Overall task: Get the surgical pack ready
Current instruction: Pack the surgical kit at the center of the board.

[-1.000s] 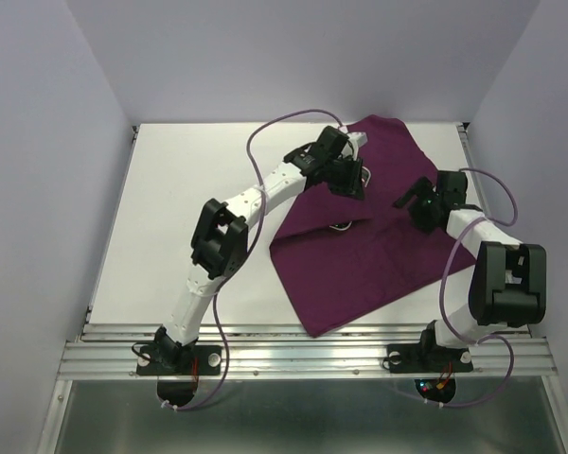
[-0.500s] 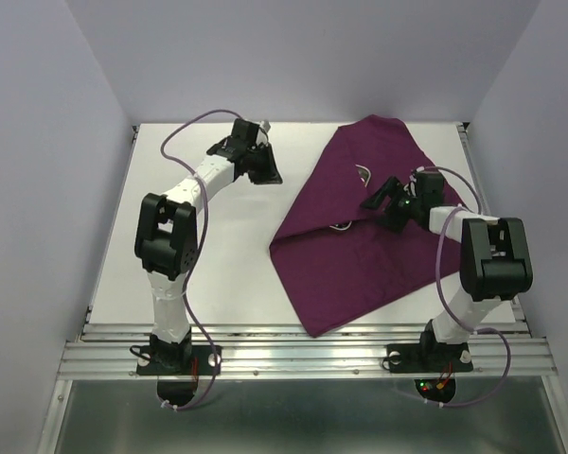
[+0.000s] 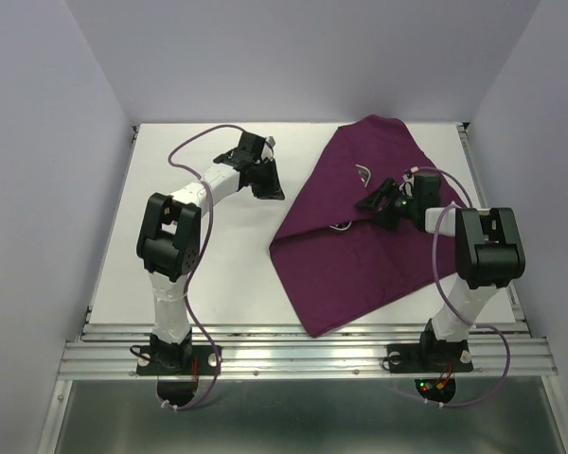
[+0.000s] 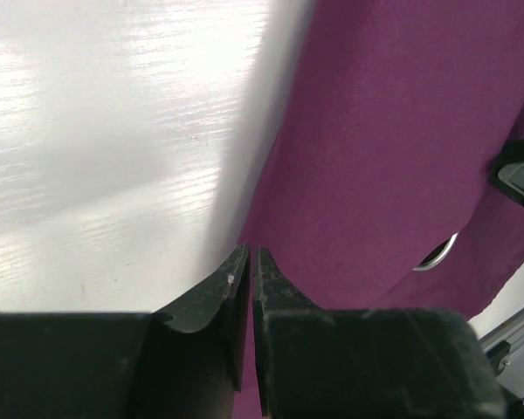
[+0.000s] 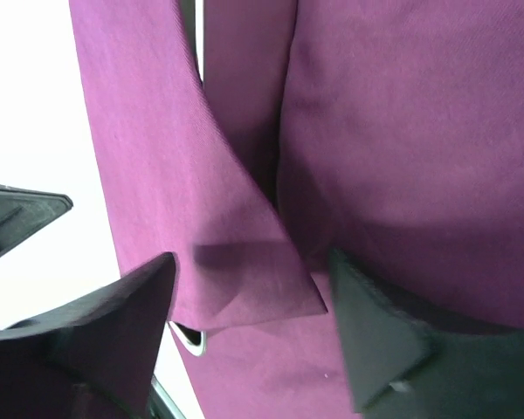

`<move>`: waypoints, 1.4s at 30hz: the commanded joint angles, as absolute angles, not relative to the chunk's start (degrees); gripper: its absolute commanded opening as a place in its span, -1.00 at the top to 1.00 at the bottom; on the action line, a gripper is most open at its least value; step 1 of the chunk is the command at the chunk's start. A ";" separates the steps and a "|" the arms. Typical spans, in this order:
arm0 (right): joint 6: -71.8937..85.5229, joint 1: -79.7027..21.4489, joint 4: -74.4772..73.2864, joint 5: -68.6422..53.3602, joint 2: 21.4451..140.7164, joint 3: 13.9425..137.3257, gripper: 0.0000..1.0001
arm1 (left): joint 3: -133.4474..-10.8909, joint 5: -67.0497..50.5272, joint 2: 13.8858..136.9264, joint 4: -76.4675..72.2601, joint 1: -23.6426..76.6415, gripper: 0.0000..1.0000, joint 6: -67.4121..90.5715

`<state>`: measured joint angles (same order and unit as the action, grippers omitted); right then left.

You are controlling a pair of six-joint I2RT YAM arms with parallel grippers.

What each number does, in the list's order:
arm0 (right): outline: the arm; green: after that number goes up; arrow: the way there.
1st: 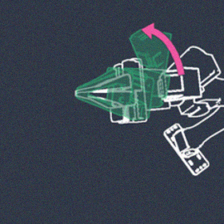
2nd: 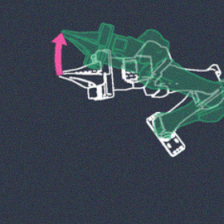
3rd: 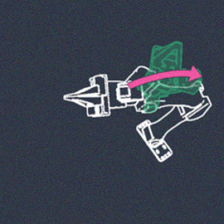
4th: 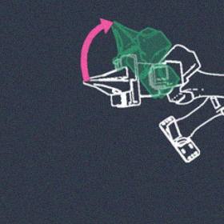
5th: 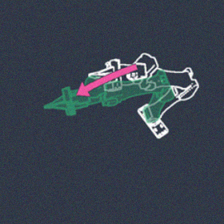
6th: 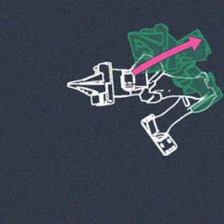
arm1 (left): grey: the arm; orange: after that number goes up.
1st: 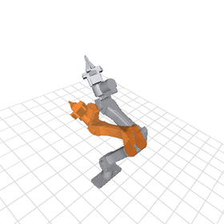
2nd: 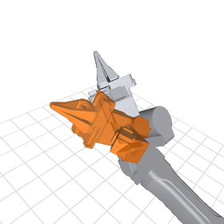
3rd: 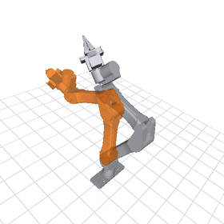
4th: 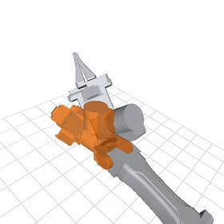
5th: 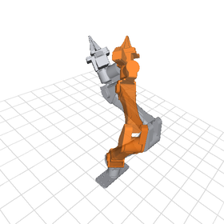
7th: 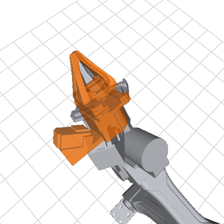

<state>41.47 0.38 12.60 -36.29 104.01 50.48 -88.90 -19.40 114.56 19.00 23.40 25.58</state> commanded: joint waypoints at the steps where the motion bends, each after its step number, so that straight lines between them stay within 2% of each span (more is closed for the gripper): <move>1: 44.03 0.53 19.69 -36.22 103.71 48.61 -0.37 | -89.47 -19.16 111.45 18.19 23.03 0.65 25.14; 3: 44.30 0.53 19.86 -34.29 102.31 47.82 -0.16 | -89.30 -19.25 111.45 18.11 23.03 0.65 25.14; 7: 44.56 0.53 20.21 -31.65 100.11 46.59 0.13 | -89.21 -19.34 111.45 18.11 23.03 0.65 25.14; 8: 44.65 0.53 20.21 -30.68 99.76 46.23 0.30 | -89.12 -19.34 111.45 18.02 23.03 0.66 25.14; 12: 45.00 0.53 20.04 -29.19 97.92 45.71 0.66 | -88.95 -19.42 111.27 18.02 23.03 0.66 25.14; 17: 44.91 0.53 18.99 -26.64 95.90 44.74 0.95 | -88.95 -19.60 110.92 18.02 23.03 0.67 25.14; 31: 41.31 0.53 13.71 -21.71 95.36 44.47 0.99 | -91.40 -21.36 113.20 17.75 23.38 0.69 25.31; 42: 39.38 0.53 12.13 -22.32 97.20 45.44 0.99 | -92.55 -21.45 114.52 17.75 23.73 0.72 25.49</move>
